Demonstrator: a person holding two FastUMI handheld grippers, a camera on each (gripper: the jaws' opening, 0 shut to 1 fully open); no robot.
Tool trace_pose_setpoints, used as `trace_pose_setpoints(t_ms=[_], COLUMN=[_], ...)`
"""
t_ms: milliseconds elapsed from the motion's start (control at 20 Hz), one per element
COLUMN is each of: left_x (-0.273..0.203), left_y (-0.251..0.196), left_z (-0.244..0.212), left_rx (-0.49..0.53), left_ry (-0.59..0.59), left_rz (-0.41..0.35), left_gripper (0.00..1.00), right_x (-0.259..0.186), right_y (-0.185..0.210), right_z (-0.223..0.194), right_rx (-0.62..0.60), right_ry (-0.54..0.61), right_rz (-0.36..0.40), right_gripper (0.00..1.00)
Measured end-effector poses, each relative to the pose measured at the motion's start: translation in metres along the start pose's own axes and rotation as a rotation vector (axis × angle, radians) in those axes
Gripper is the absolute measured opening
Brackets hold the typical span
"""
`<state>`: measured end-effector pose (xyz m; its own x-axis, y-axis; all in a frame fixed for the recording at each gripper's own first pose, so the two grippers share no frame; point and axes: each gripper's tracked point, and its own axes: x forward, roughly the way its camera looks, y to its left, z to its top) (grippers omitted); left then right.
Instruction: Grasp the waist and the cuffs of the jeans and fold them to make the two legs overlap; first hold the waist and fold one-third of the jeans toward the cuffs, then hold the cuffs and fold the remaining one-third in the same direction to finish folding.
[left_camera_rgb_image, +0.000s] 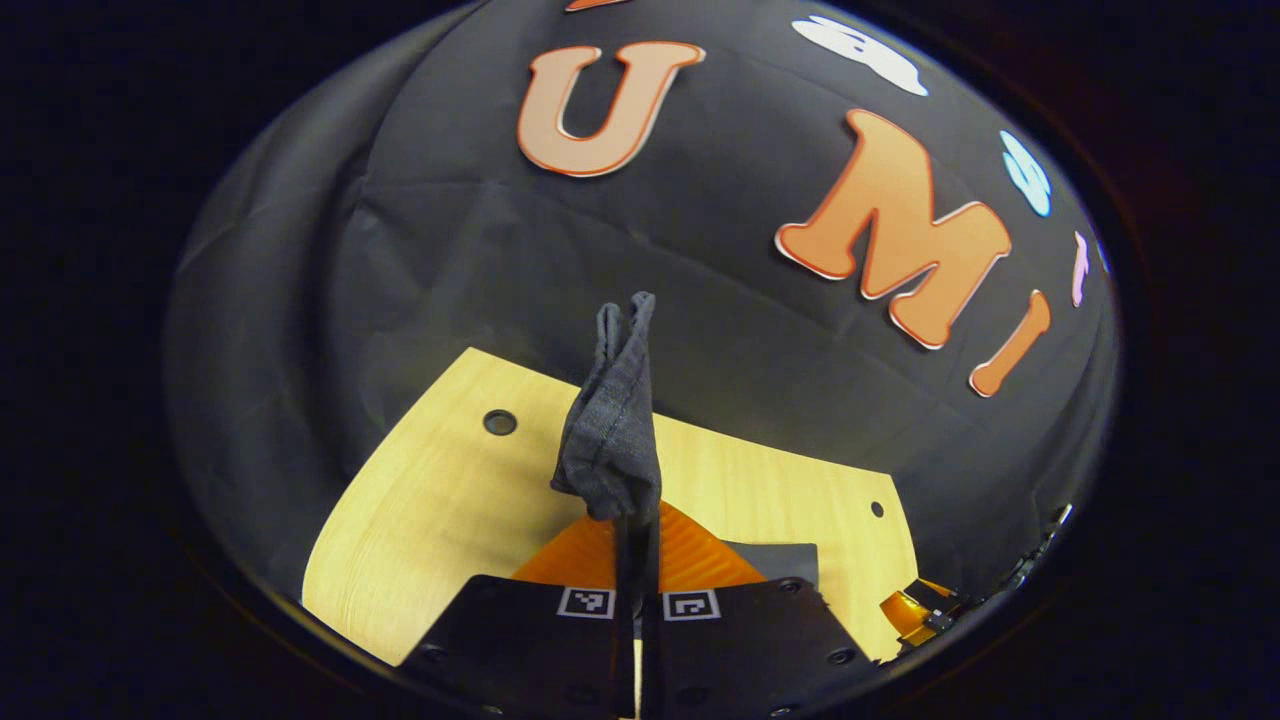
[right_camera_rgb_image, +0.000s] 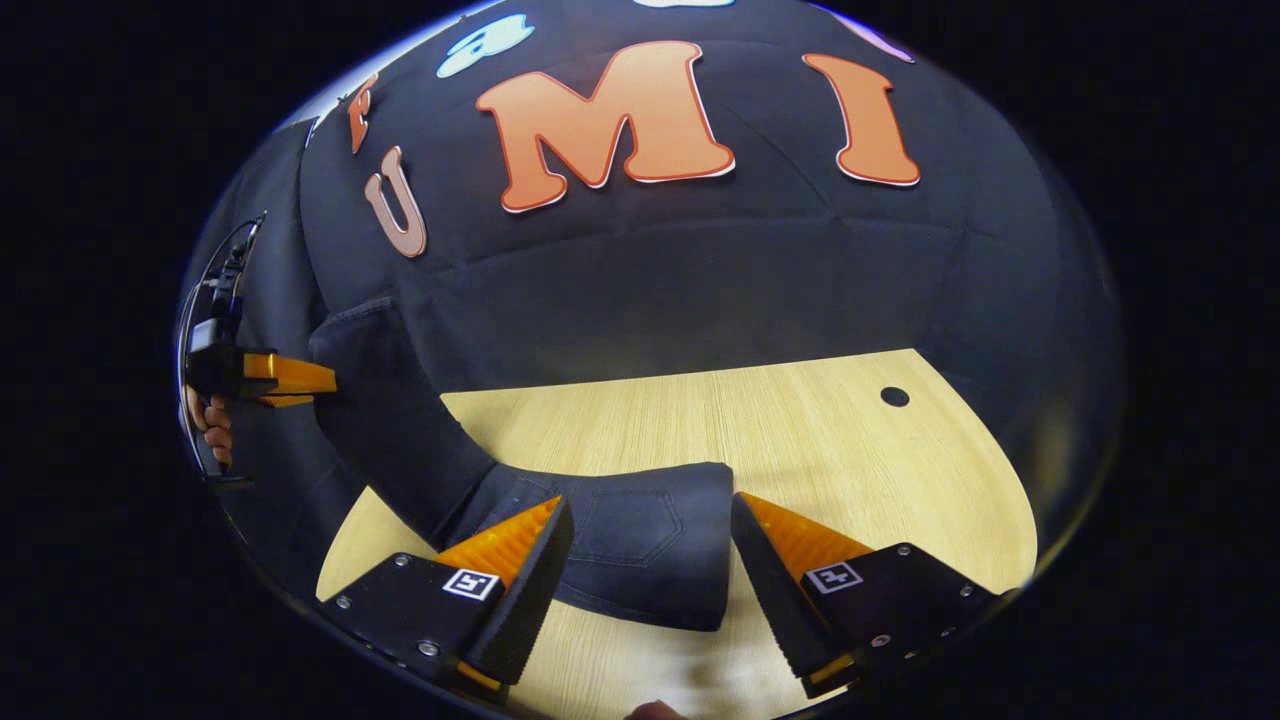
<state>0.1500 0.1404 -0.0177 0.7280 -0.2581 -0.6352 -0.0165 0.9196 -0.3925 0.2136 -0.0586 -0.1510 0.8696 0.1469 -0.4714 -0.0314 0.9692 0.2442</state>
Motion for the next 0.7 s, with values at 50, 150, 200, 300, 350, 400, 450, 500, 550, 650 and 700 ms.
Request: trace_pose_setpoints(t_ms=[50, 150, 200, 300, 350, 400, 450, 500, 550, 650, 700], left_x=[0.002, 0.006, 0.008, 0.014, 0.018, 0.023, 0.027, 0.031, 0.034, 0.041, 0.046], left_y=[-0.017, -0.043, -0.058, -0.087, -0.099, -0.113, -0.127, -0.14, -0.151, -0.172, -0.18], left_z=[-0.004, -0.011, -0.016, -0.027, -0.032, -0.039, -0.047, -0.055, -0.062, -0.077, -0.085], left_rx=[0.015, 0.043, 0.056, 0.08, 0.09, 0.101, 0.111, 0.123, 0.132, 0.147, 0.153], left_ry=[0.002, 0.014, 0.023, 0.041, 0.051, 0.063, 0.076, 0.091, 0.104, 0.134, 0.15], left_rz=[-0.01, -0.033, -0.048, -0.07, -0.077, -0.091, -0.095, -0.102, -0.107, -0.119, -0.123], left_gripper=[0.03, 0.03, 0.03, 0.03, 0.03, 0.03, 0.03, 0.03, 0.03, 0.03, 0.05], right_x=[-0.001, -0.003, -0.003, -0.005, -0.006, -0.008, -0.008, -0.009, -0.01, -0.013, -0.013], right_y=[-0.005, -0.012, -0.016, -0.026, -0.031, -0.036, -0.041, -0.046, -0.053, -0.066, -0.072], right_z=[0.002, 0.005, 0.006, 0.007, 0.008, 0.007, 0.008, 0.01, 0.01, 0.009, 0.009], right_rx=[-0.001, -0.002, -0.002, -0.002, -0.002, -0.003, -0.002, -0.003, -0.001, 0.004, 0.006], right_ry=[-0.004, -0.007, -0.009, -0.009, -0.009, -0.009, -0.01, -0.009, -0.012, -0.013, -0.013], right_rz=[-0.001, 0.001, 0.004, 0.004, 0.004, 0.003, 0.004, -0.001, 0.001, -0.003, -0.005], right_gripper=[0.96, 0.96, 0.96, 0.96, 0.96, 0.96, 0.96, 0.96, 0.96, 0.96, 0.96])
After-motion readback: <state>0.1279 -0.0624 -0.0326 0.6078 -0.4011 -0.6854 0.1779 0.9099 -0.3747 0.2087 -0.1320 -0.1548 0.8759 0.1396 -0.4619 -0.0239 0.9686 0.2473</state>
